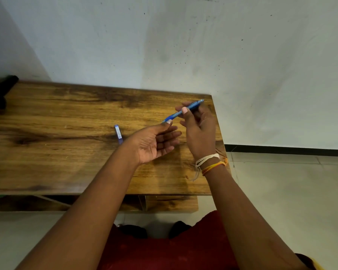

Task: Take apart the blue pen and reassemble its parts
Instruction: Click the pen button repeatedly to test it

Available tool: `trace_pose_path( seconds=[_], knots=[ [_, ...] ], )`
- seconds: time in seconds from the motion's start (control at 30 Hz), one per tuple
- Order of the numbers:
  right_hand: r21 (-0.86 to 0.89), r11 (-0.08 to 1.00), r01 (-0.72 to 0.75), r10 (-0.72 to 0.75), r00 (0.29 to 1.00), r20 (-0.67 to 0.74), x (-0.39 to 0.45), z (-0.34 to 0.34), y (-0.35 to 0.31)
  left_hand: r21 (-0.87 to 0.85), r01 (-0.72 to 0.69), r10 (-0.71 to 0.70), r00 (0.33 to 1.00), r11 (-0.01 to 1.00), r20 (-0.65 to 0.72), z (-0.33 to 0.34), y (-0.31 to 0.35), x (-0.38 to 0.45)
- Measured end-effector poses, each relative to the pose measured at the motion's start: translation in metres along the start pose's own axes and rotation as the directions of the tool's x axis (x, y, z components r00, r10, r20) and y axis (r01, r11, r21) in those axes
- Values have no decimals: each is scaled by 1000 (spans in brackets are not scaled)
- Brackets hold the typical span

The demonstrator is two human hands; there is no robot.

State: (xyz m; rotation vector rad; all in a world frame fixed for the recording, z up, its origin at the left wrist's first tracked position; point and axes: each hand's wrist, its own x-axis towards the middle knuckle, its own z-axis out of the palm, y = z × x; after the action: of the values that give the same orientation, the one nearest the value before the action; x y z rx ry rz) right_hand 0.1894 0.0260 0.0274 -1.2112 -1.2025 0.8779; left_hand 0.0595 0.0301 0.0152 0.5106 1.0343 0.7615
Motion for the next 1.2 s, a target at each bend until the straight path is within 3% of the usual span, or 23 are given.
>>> trace_pose_path(
  seconds=[0.13,0.23,0.33,0.47,0.87,1.03,1.2],
  knots=[
    [-330,913,241,-278,958,-70,-2,-7,-5,113,7,-5,1000,994,-16,-2,1,-2],
    [-396,884,249,-272,962,-3,0,-10,-9,113,-20,24,999,993,-40,-6,4,-3],
    [-440,867,233,-270,963,-21,0,-8,-11,115,-26,33,998,993,-61,-9,5,-5],
    [-554,777,299,-366,931,-10,-1,0,-9,123,-30,41,996,992,-81,-11,6,-7],
    [-455,870,191,-180,981,67,2,1,-8,109,-68,85,985,992,-152,-12,13,-15],
    [-470,852,231,-197,973,121,1,-3,-11,116,-70,89,982,991,-165,-8,13,-16],
    [-437,874,214,-215,975,47,1,-4,-16,115,-63,82,982,991,-168,-7,11,-16]
  ],
)
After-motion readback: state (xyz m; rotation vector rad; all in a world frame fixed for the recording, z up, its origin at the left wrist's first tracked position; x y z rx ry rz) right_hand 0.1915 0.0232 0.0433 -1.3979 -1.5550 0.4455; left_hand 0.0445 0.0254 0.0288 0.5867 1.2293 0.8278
